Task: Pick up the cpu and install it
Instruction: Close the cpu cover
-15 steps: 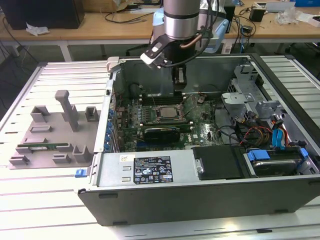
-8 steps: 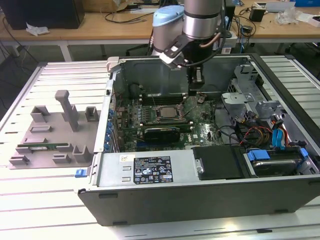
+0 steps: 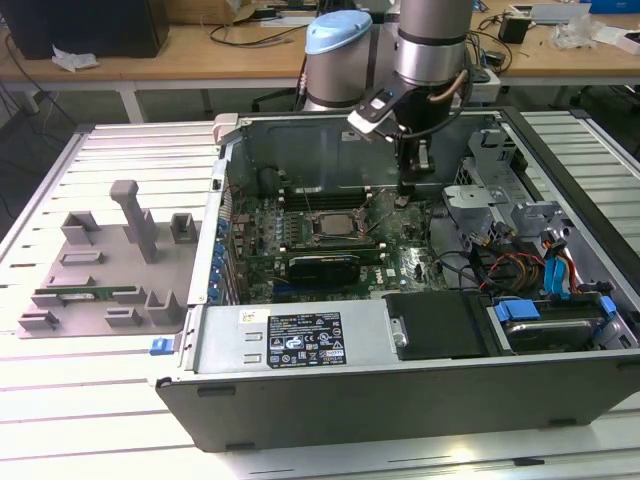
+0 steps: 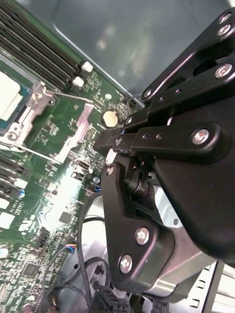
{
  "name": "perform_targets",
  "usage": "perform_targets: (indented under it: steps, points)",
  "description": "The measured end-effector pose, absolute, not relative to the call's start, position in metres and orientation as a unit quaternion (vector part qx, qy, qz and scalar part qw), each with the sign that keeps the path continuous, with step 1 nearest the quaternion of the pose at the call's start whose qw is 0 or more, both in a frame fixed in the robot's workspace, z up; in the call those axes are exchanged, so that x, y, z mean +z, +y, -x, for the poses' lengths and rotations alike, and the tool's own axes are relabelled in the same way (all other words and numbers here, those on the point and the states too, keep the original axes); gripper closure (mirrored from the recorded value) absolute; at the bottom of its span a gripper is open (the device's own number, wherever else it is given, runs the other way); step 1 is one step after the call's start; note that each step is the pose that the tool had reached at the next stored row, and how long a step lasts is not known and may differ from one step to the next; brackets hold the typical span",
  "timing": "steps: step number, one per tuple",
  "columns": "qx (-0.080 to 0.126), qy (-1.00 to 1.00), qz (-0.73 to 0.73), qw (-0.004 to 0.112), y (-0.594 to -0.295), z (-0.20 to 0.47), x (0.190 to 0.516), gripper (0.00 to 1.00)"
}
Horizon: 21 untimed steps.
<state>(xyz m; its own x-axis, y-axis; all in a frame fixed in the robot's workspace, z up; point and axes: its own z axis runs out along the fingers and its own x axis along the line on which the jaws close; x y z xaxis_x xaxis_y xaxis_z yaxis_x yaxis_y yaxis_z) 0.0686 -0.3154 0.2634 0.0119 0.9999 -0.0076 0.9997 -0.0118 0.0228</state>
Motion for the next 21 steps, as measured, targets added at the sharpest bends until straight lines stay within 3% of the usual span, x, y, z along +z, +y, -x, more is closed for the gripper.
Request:
perform_targets:
  steps: [21]
  points:
    - [0.002,0.703,-0.712,0.005,-0.313,-0.041,0.244,0.89]
